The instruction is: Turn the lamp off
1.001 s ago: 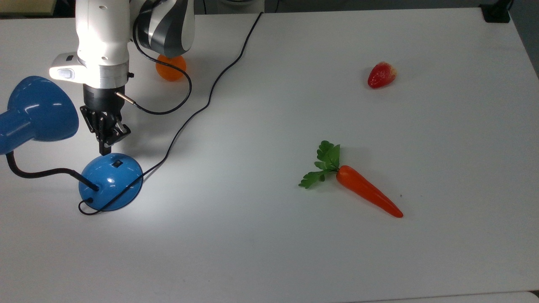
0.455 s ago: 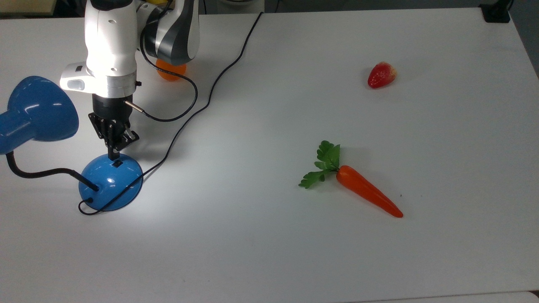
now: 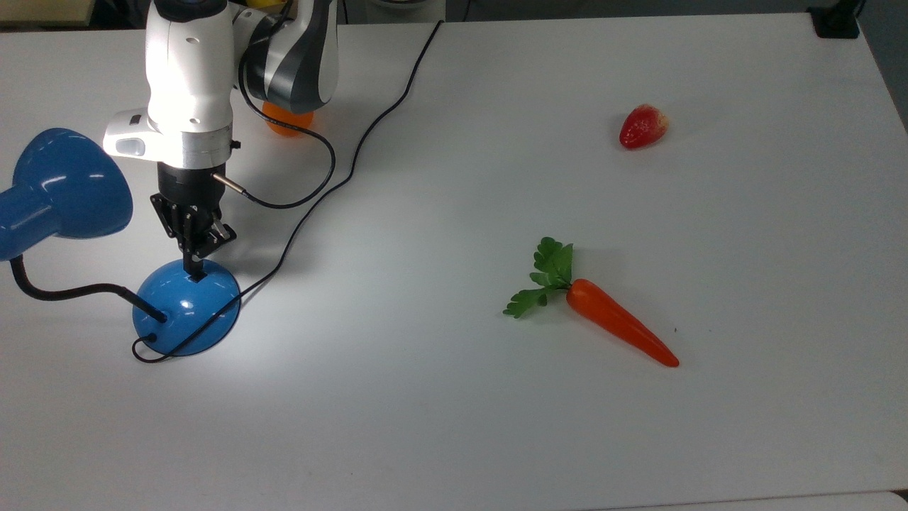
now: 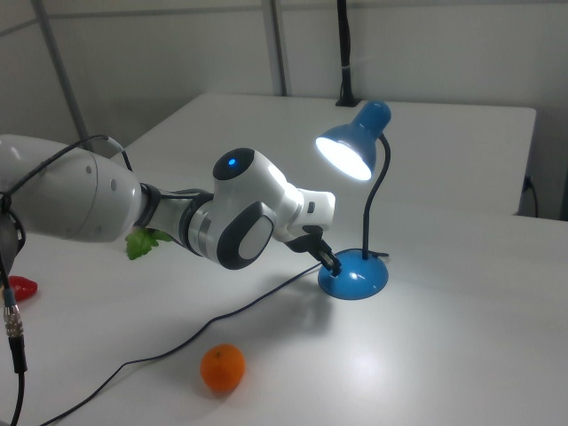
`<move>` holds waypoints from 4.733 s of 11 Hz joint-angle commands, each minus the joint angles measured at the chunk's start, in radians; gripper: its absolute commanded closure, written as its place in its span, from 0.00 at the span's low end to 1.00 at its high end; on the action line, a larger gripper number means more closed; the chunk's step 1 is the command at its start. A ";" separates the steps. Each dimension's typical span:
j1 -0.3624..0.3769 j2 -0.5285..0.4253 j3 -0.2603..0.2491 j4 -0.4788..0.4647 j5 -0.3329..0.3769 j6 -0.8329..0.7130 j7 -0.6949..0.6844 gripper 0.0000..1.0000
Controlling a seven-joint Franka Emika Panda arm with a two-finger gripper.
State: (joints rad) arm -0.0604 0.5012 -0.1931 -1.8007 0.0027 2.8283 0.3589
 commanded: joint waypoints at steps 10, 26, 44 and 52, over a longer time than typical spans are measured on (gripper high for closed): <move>0.014 0.054 -0.022 0.047 -0.044 0.025 0.023 1.00; 0.030 0.056 -0.022 -0.017 -0.107 0.023 0.020 1.00; -0.044 -0.104 0.050 -0.118 -0.173 -0.108 0.021 1.00; -0.038 -0.427 0.103 -0.121 -0.029 -0.722 -0.238 0.12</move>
State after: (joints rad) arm -0.1020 0.1737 -0.0994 -1.8781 -0.0566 2.2301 0.2095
